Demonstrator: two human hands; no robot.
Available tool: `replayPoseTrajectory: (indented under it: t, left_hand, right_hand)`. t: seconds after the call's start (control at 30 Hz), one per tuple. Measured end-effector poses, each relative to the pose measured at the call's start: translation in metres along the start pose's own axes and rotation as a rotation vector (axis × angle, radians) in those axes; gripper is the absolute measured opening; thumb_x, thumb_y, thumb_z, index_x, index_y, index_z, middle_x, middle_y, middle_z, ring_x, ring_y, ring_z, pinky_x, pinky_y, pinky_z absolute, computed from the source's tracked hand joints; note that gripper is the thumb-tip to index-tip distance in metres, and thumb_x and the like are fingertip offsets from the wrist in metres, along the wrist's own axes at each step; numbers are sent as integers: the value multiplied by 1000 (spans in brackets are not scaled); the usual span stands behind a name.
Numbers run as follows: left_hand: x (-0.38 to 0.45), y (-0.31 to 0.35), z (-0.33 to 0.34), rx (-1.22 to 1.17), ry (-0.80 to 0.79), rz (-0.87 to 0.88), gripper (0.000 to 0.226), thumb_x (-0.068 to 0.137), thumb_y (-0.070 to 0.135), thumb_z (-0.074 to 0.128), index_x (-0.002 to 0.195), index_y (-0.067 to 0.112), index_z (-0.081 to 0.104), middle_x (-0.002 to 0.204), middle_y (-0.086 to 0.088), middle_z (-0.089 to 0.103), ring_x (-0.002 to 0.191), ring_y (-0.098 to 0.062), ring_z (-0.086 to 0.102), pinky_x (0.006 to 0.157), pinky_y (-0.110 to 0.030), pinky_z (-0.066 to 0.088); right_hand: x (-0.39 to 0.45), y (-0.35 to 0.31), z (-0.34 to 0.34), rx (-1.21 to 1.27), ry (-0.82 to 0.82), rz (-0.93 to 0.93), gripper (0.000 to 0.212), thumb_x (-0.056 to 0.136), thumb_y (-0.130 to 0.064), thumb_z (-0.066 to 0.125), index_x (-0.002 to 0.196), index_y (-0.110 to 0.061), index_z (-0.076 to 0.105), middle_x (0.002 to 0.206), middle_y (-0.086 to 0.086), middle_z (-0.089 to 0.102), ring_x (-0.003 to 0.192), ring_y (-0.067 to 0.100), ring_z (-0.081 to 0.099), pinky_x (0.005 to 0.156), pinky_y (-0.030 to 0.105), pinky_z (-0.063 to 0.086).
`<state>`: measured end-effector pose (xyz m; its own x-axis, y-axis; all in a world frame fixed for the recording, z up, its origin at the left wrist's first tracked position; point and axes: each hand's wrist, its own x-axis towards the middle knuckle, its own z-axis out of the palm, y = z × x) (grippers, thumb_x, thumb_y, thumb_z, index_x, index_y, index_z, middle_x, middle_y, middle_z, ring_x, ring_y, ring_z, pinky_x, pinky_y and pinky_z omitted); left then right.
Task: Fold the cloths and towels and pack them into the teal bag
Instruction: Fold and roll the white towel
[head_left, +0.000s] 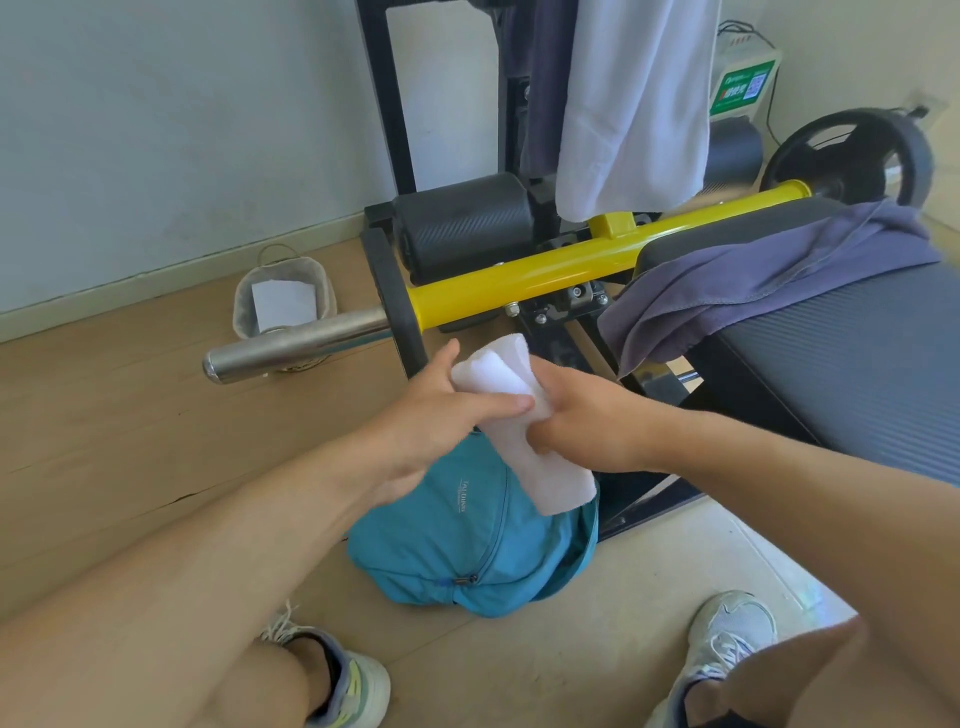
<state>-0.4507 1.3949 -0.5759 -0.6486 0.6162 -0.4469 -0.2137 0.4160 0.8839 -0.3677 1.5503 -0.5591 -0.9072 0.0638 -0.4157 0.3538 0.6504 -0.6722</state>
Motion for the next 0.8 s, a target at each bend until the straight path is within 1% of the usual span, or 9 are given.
replayPoseTrajectory:
  t: [0.07, 0.17, 0.27, 0.37, 0.47, 0.57, 0.67, 0.73, 0.8]
  left_hand:
    - [3, 7, -16, 100, -50, 28, 93, 61, 34, 96, 143, 25, 53, 124, 7, 69, 118, -13, 65, 108, -40, 50]
    - [3, 11, -27, 120, -132, 43, 68, 59, 38, 89, 121, 19, 69, 114, -1, 76, 112, -19, 70, 99, -38, 57]
    - [6, 9, -25, 84, -40, 102, 65, 58, 42, 96, 112, 14, 71, 110, -6, 77, 106, -24, 72, 96, -42, 58]
    - [10, 6, -22, 56, 89, 157, 69, 48, 54, 94, 95, 11, 67, 100, -7, 75, 94, -26, 72, 81, -45, 56]
    - [12, 2, -17, 48, 153, 180, 63, 43, 62, 87, 77, 19, 56, 83, -2, 66, 80, -19, 63, 70, -39, 45]
    - [15, 2, -16, 55, 248, 162, 75, 45, 71, 82, 82, 12, 56, 83, -7, 65, 81, -23, 63, 71, -38, 44]
    - [21, 1, -19, 20, 331, 145, 97, 50, 81, 75, 93, -5, 59, 82, -10, 63, 79, -26, 61, 71, -37, 43]
    - [24, -1, -18, -4, 358, 151, 87, 64, 76, 75, 92, -5, 60, 78, -4, 59, 74, -16, 55, 68, -33, 42]
    - [28, -3, -17, -13, 371, 157, 61, 80, 61, 75, 84, 1, 63, 76, -1, 59, 71, -14, 54, 64, -29, 41]
  right_hand:
    - [-2, 0, -5, 40, -20, -29, 33, 86, -6, 59, 116, -19, 57, 109, 7, 67, 103, 28, 63, 86, 44, 53]
    - [-3, 1, -5, 16, 16, -59, 38, 86, -13, 64, 121, -24, 55, 107, -1, 65, 99, 21, 62, 84, 42, 53]
    - [-3, 2, -5, 34, 43, -66, 41, 87, -21, 64, 124, -31, 49, 104, -6, 63, 96, 16, 62, 79, 37, 53]
    - [-4, 4, -5, 51, 6, -67, 49, 89, -36, 69, 131, -35, 44, 109, -10, 63, 98, 14, 63, 80, 34, 56]
    - [-4, 8, 2, -36, -28, -58, 82, 79, -60, 75, 145, -39, 32, 120, -16, 57, 103, 7, 59, 76, 23, 49]
    - [0, 11, 8, -64, 10, -67, 83, 83, -64, 68, 150, -37, 28, 123, -13, 56, 105, 11, 57, 76, 20, 46]
    - [3, 11, 9, -30, 50, -128, 71, 90, -60, 61, 151, -39, 31, 123, -11, 61, 105, 12, 60, 85, 29, 51]
    - [3, 10, 8, -16, 70, -168, 64, 94, -55, 59, 150, -41, 34, 120, -11, 64, 102, 11, 62, 87, 33, 53]
    - [3, 10, 8, 2, 90, -195, 55, 96, -52, 58, 147, -41, 40, 116, -13, 67, 100, 9, 64, 87, 35, 54]
